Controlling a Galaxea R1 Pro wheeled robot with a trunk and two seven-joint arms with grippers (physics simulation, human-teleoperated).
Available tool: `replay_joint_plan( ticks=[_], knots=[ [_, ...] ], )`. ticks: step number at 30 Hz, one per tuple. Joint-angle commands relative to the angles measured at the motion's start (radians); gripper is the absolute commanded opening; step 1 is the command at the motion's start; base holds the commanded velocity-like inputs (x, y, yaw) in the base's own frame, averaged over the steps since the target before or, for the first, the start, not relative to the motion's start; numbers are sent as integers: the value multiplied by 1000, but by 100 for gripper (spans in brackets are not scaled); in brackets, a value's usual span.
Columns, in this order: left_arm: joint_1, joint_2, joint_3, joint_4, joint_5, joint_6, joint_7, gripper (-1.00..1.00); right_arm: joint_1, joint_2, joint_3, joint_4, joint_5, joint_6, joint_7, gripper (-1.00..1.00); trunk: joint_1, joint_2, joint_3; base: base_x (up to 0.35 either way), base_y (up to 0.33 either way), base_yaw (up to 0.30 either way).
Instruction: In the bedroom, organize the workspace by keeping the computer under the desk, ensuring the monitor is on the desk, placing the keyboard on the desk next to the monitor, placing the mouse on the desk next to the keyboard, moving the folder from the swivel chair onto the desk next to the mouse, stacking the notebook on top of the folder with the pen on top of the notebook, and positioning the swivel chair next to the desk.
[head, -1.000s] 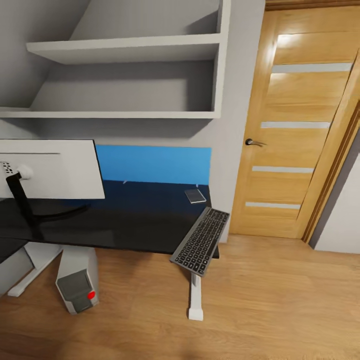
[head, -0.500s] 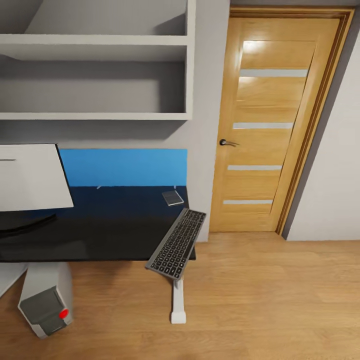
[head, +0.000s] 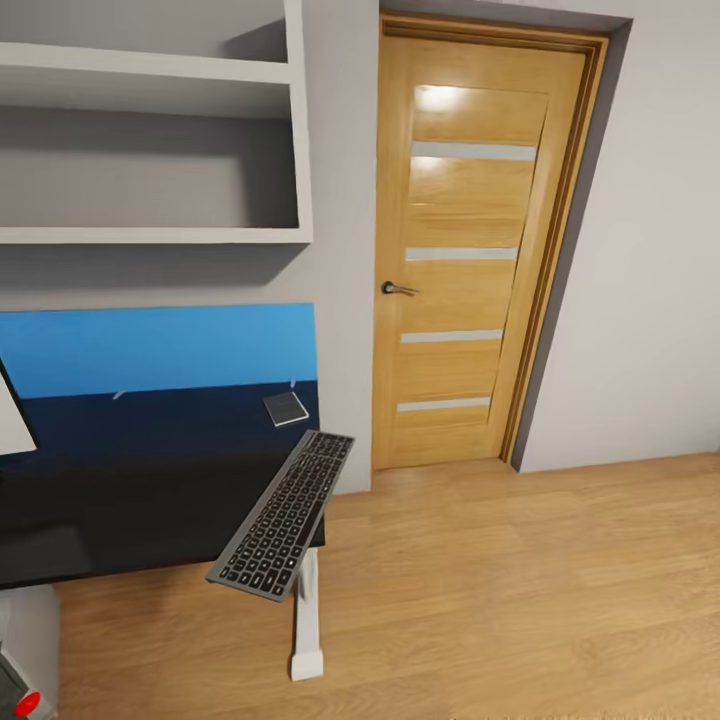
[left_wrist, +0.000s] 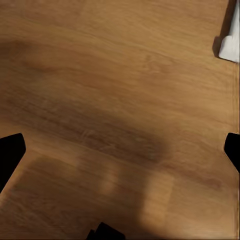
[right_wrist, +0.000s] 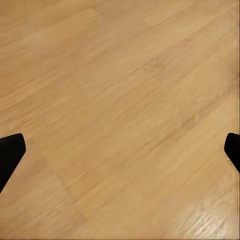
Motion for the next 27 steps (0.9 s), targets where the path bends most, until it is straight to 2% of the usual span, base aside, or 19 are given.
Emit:
replay_joint_plan(
  ticks=[1, 23, 27],
  knots=[
    [0, 0, -8, -1, 2, -1, 7, 100, -1, 0, 9, -1, -1, 0, -10, 100, 0, 0, -1, 8, -10, -273],
    [0, -1, -8, -1, 2, 1, 6, 100, -1, 0, 12, -1, -1, -1, -11, 100, 0, 0, 10, 0, -1, -274],
    [0, -1, -9, -1, 2, 31, 6, 100, -1, 1, 13, 0, 0, -1, -11, 100, 0, 0, 10, 0, 0, -274]
  ],
)
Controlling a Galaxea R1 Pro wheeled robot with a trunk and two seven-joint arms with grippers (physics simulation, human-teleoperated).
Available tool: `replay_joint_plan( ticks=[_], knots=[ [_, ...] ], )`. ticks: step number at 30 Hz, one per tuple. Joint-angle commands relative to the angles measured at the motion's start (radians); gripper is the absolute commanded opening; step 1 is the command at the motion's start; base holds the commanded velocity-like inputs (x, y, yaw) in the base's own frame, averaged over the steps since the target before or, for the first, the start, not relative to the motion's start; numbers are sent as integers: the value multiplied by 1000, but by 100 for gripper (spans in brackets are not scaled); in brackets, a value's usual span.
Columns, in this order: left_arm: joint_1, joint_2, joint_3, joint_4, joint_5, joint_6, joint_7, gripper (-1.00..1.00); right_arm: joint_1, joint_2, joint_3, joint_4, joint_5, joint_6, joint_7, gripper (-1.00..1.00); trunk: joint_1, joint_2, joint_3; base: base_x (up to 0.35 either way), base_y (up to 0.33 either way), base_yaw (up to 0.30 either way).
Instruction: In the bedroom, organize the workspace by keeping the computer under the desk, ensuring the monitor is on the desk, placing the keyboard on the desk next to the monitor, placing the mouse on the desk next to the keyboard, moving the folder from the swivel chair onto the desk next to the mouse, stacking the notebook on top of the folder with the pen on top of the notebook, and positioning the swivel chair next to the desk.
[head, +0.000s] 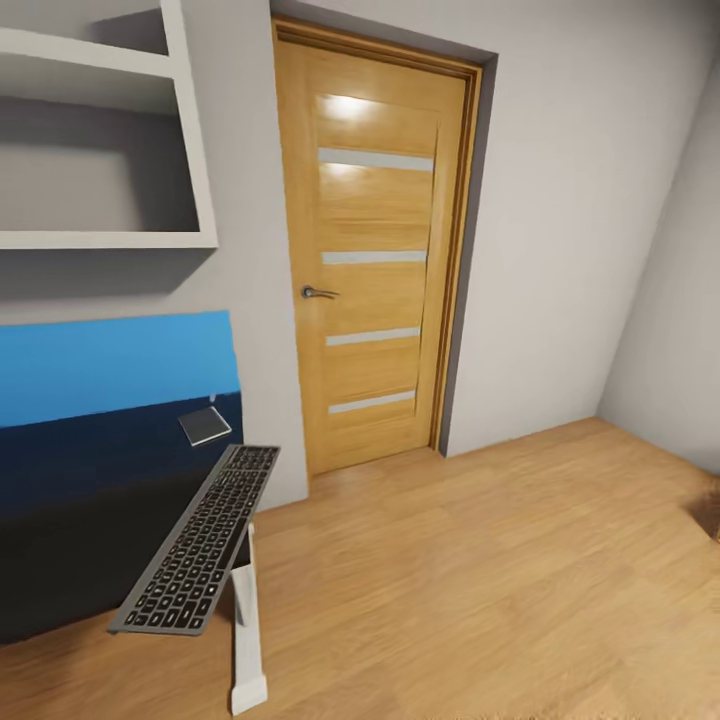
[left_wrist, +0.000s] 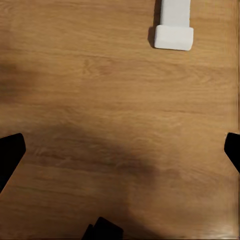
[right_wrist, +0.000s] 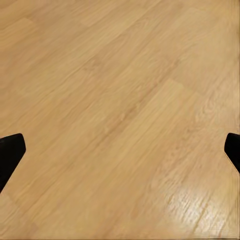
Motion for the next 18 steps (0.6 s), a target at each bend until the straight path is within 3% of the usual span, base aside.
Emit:
replay_joint_plan(
  ticks=[1, 8, 14, 18],
  knots=[
    [0, 0, -9, -1, 2, 9, 6, 100, -1, 0, 9, -1, -1, -1, -9, 100, 0, 0, -1, 0, 0, -274],
    [0, 2, -8, -2, -12, 73, 6, 100, -1, 0, 10, -1, 0, 0, -10, 100, 0, 0, -3, 0, 0, -248],
    [0, 0, -12, -2, -15, 79, 6, 100, 0, 0, 10, -1, -1, 2, -10, 100, 0, 0, -5, 0, 0, -71],
    [0, 0, -15, -2, -39, 80, 6, 100, 0, 1, 10, -2, -1, 3, -10, 100, 0, 0, -5, 65, -1, -12]
  ],
)
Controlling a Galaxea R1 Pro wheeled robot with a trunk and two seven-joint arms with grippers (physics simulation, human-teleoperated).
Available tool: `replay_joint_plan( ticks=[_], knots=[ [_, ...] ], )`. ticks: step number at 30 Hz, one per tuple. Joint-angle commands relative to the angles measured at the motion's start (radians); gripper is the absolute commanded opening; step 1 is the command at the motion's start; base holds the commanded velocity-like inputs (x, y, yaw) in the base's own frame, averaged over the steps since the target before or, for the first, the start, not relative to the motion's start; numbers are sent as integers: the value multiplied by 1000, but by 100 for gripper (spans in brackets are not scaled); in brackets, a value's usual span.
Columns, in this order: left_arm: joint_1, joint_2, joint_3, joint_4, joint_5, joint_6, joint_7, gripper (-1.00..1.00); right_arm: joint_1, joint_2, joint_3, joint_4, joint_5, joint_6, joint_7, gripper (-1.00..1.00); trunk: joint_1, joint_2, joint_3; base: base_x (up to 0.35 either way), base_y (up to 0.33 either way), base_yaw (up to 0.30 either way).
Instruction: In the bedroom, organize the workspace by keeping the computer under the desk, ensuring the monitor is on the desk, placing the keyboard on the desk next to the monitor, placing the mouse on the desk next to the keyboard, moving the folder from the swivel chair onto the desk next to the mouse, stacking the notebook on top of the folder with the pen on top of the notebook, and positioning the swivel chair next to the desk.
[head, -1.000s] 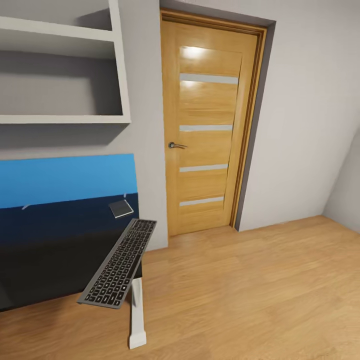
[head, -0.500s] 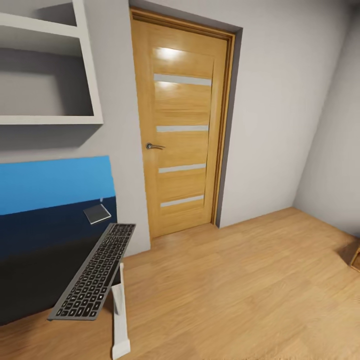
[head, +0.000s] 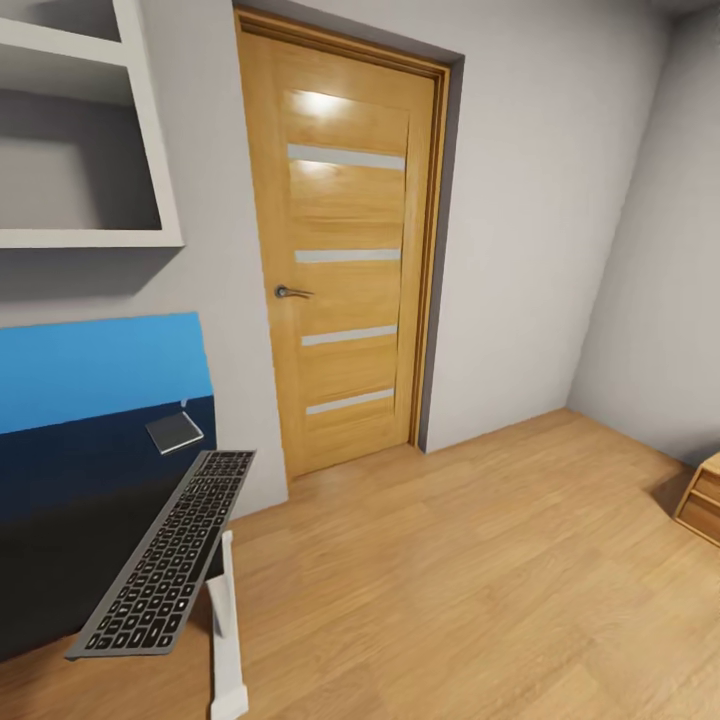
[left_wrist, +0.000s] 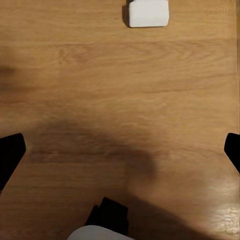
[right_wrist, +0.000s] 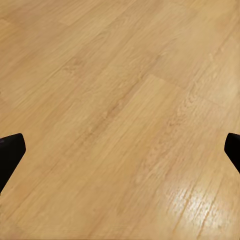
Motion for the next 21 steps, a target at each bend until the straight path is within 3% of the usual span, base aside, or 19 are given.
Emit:
replay_joint_plan(
  ticks=[1, 8, 14, 21],
  knots=[
    [0, 0, -9, 0, -2, -2, 5, 100, 0, -1, 8, -2, -1, 0, -10, 100, 0, 0, -1, 155, -13, -6],
    [0, 0, -9, 0, -45, 0, 5, 100, 0, -2, 8, -1, -1, 2, -9, 100, 0, 0, -1, 262, -52, -2],
    [0, 0, -9, 0, -48, 0, 5, 100, 0, -1, 7, -2, -1, 2, -10, 100, 0, 0, -1, 286, -77, 0],
    [0, 0, -9, 0, -48, 0, 6, 100, 0, -1, 6, -2, -1, 2, -10, 100, 0, 0, -1, 85, -44, -117]
  ],
)
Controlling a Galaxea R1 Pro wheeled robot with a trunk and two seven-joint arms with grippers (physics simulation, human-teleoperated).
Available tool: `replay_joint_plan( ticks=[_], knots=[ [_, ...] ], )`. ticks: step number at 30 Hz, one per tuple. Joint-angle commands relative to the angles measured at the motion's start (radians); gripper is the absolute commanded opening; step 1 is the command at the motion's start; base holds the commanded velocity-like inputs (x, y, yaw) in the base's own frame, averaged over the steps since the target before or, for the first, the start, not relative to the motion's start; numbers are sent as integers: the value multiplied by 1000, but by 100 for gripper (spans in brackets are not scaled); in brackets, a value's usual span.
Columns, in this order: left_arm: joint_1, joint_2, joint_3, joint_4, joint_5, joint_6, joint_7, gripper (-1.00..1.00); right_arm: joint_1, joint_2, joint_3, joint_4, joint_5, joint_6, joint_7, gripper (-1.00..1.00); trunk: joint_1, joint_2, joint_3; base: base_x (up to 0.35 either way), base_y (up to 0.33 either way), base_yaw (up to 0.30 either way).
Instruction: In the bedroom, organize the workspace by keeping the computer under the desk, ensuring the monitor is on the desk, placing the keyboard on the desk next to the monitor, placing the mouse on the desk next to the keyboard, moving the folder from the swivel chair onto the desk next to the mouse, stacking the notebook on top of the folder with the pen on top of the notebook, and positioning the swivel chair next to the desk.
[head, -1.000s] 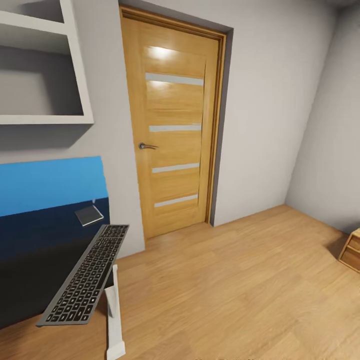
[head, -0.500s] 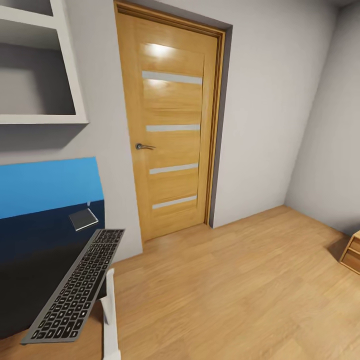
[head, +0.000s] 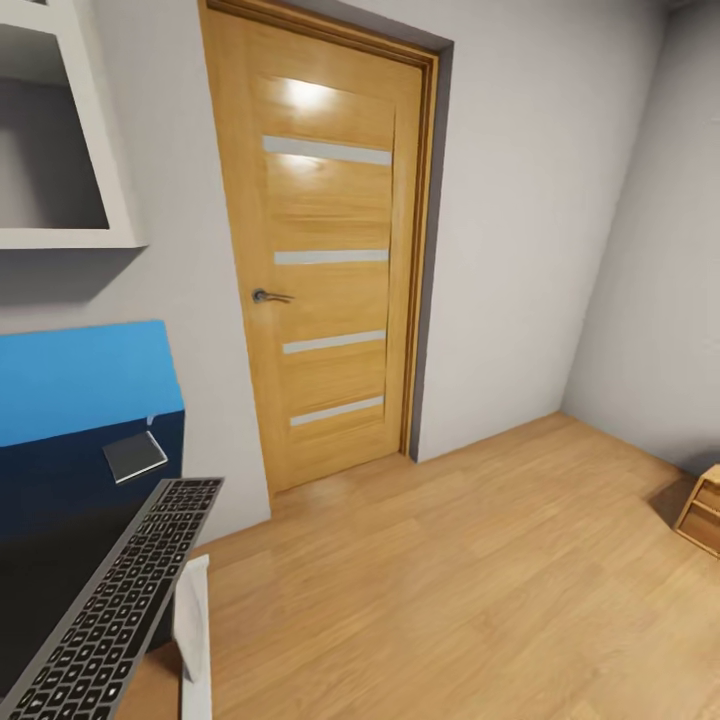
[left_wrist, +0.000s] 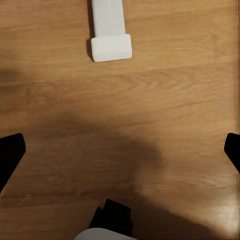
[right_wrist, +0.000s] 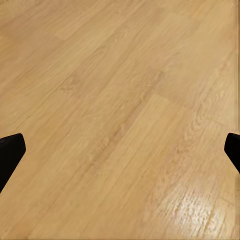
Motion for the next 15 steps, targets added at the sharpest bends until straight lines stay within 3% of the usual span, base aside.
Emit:
replay_joint_plan(
  ticks=[1, 15],
  knots=[
    [0, 0, -9, 0, 5, -2, 5, 100, 0, 0, 8, -1, -1, -1, -9, 100, 0, 0, -1, 22, -12, -211],
    [0, 0, -8, 0, 5, -2, 5, 100, -1, 0, 8, -1, -1, -1, -9, 100, 0, 0, -1, 6, -3, -246]
  ],
)
